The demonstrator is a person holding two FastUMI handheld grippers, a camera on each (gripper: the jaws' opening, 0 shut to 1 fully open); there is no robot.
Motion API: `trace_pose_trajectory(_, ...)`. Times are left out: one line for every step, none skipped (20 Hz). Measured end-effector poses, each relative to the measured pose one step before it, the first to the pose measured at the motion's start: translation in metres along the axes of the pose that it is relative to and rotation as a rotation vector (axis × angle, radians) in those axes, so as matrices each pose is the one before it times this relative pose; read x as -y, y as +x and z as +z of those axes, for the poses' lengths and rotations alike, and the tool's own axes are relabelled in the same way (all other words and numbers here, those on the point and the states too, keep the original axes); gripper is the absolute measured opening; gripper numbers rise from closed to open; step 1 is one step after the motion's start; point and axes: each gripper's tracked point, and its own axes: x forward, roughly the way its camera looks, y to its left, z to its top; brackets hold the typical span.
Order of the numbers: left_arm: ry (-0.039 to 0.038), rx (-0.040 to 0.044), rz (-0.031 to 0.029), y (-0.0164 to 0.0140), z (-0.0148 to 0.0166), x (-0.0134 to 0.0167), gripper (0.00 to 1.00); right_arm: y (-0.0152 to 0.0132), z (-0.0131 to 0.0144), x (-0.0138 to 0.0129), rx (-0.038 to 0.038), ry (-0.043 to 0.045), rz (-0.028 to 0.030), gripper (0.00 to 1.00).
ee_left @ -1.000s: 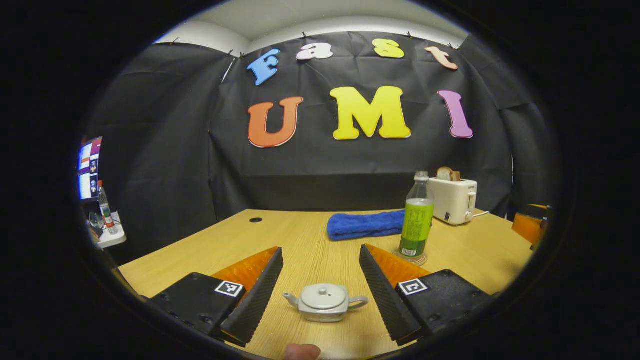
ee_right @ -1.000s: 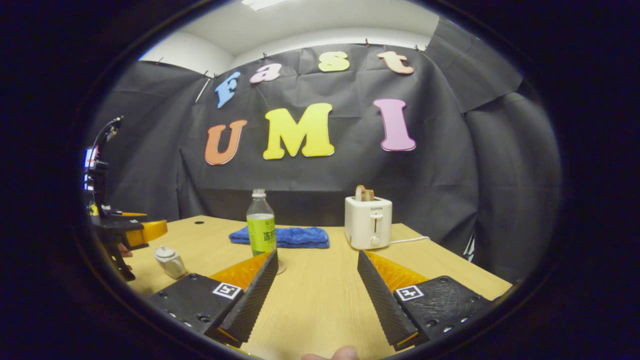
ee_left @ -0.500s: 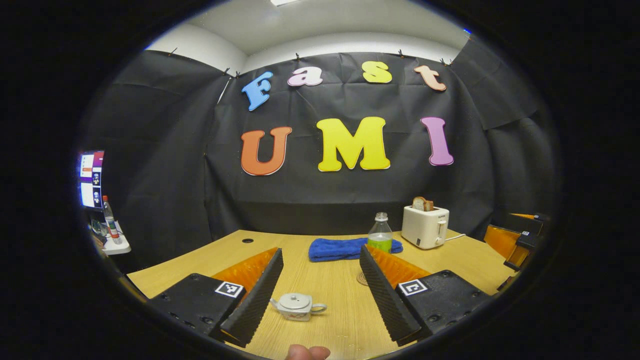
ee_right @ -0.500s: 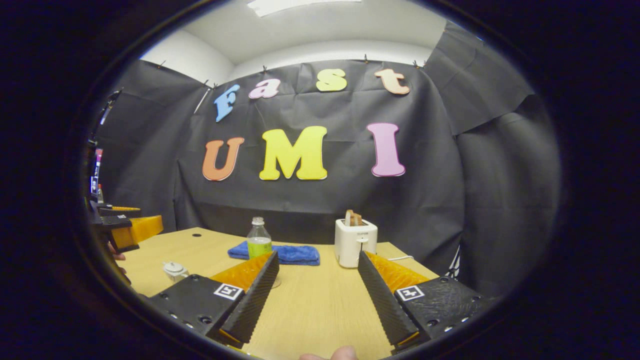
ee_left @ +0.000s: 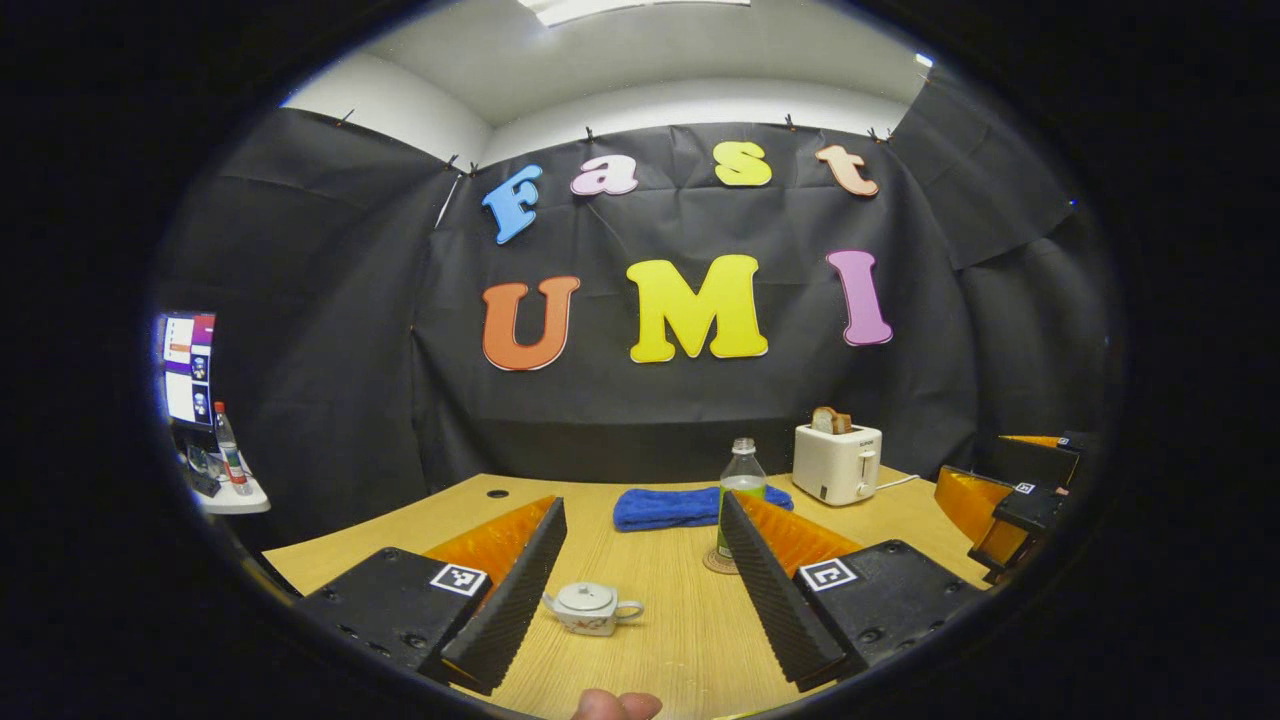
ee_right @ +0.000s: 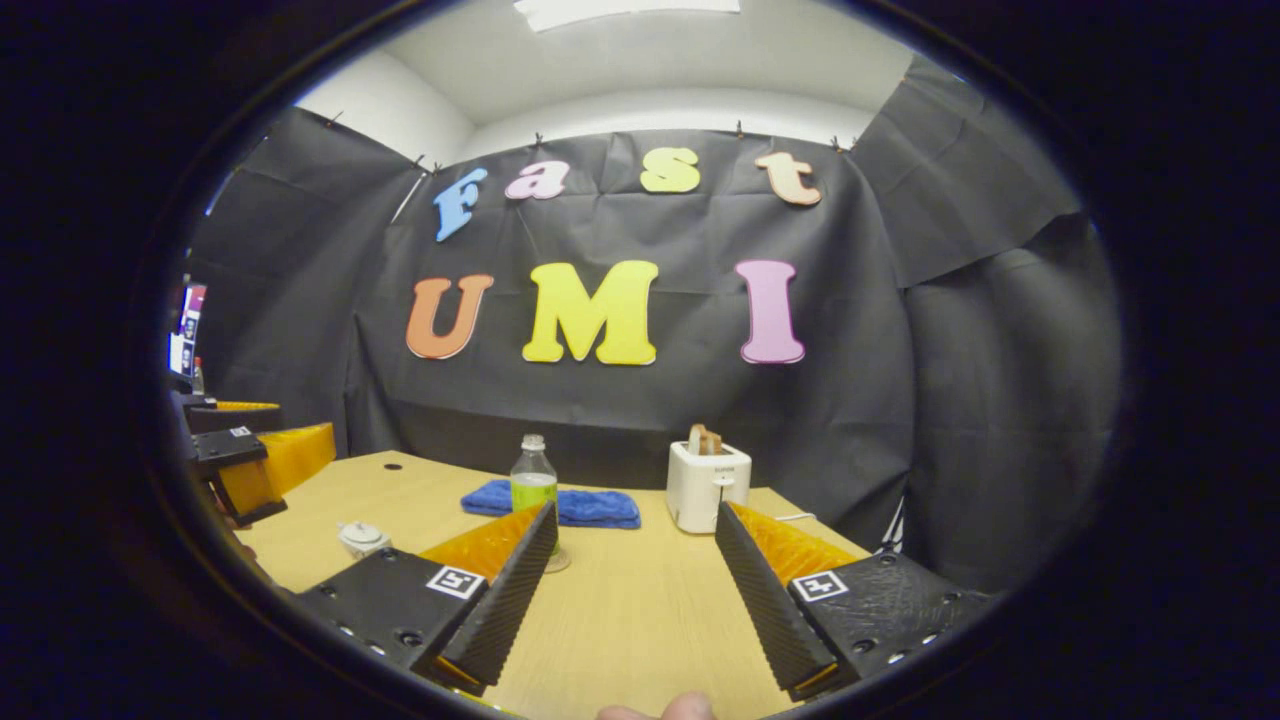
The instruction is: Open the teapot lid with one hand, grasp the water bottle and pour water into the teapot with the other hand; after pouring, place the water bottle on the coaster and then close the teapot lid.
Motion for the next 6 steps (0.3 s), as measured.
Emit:
trace_pose_trajectory(-0.00951,-0.01102,-0.00998,-0.00030,-0.00273,0.00053,0.97,-0.00256,0.00359,-0.00156,0.00425,-0.00813,-0.00930,0.98)
trace_pose_trajectory(-0.00197,0.00171,-0.00025,-0.00031,0.00063,-0.00219,0.97,-0.00202,0.00233,-0.00414,0.00959,-0.00923,0.00202,0.95)
trace_pose_trajectory(0.00405,-0.00244,-0.00167,0.00098,0.00003,-0.00118,0.97,-0.00107,0.00343,-0.00446,0.00730,-0.00840,0.00169,0.98)
trace_pose_trajectory(0.00427,-0.00724,0.00146,0.00110,-0.00184,-0.00189,0.97,-0.00012,0.00188,-0.00566,-0.00060,-0.00492,0.00839,0.98)
trace_pose_trajectory(0.00348,-0.00636,0.00133,-0.00030,-0.00246,-0.00185,0.97,-0.00110,0.00009,-0.00625,-0.00025,-0.00188,0.01489,0.95)
trace_pose_trajectory(0.00541,0.00755,0.00252,-0.00046,0.00252,-0.00131,0.98,0.00009,0.00116,-0.00660,0.00052,0.00101,0.01531,0.95)
